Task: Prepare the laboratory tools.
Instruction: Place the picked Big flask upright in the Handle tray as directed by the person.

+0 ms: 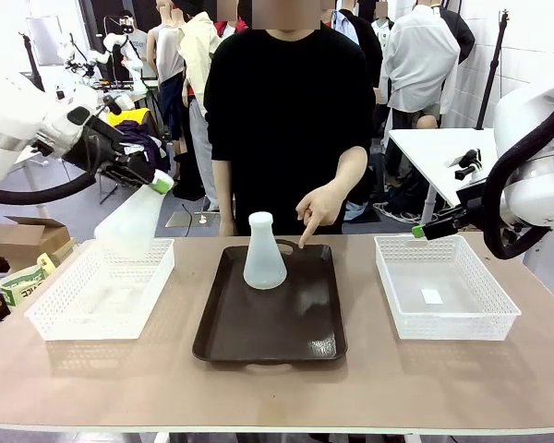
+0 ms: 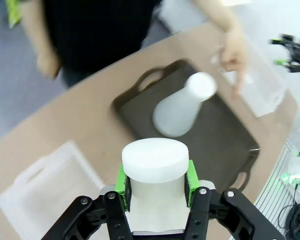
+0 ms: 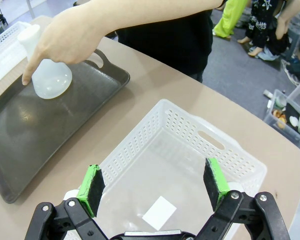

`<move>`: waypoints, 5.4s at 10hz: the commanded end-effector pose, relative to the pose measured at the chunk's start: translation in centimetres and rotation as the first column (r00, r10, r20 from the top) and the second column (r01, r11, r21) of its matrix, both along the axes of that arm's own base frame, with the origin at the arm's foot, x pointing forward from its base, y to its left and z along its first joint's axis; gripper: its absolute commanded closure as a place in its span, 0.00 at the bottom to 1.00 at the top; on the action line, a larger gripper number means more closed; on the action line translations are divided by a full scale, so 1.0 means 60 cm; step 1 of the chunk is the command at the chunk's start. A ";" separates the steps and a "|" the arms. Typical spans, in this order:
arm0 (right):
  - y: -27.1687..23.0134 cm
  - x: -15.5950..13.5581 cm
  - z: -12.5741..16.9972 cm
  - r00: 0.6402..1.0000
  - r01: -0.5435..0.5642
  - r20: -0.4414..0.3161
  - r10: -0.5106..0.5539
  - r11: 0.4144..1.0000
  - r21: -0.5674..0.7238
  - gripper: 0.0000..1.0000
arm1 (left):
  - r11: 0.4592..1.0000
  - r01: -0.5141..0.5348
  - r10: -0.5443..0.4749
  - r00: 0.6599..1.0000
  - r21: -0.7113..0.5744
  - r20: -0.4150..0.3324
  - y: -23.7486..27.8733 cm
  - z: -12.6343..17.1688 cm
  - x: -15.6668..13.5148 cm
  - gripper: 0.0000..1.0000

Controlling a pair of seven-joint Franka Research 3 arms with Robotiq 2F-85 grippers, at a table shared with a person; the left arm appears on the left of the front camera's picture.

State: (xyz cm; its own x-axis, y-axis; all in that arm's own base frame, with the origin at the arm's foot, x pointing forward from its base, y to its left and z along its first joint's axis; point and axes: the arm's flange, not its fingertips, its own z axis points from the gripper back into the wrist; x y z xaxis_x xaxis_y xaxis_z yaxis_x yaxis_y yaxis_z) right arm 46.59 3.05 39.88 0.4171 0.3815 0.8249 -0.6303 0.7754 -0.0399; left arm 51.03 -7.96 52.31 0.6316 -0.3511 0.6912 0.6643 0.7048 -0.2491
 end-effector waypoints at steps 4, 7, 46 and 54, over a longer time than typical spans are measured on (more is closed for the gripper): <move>-0.001 -0.001 -0.001 1.000 0.002 -0.001 -0.002 1.000 0.000 0.00 | 0.886 0.381 -0.327 0.918 -0.266 0.226 -0.007 -0.038 -0.040 1.00; -0.001 -0.001 -0.001 1.000 0.002 -0.001 -0.002 1.000 0.000 0.00 | 0.897 0.364 -0.314 0.924 -0.251 0.217 -0.022 -0.029 -0.043 1.00; -0.001 -0.001 -0.001 1.000 0.002 -0.001 -0.002 1.000 0.000 0.00 | 0.677 0.712 -0.597 0.679 -0.186 0.428 -0.241 -0.343 -0.063 0.00; -0.001 -0.001 -0.001 1.000 0.002 -0.001 -0.002 1.000 0.000 0.00 | 0.677 0.710 -0.584 0.678 -0.192 0.446 -0.245 -0.350 -0.058 0.00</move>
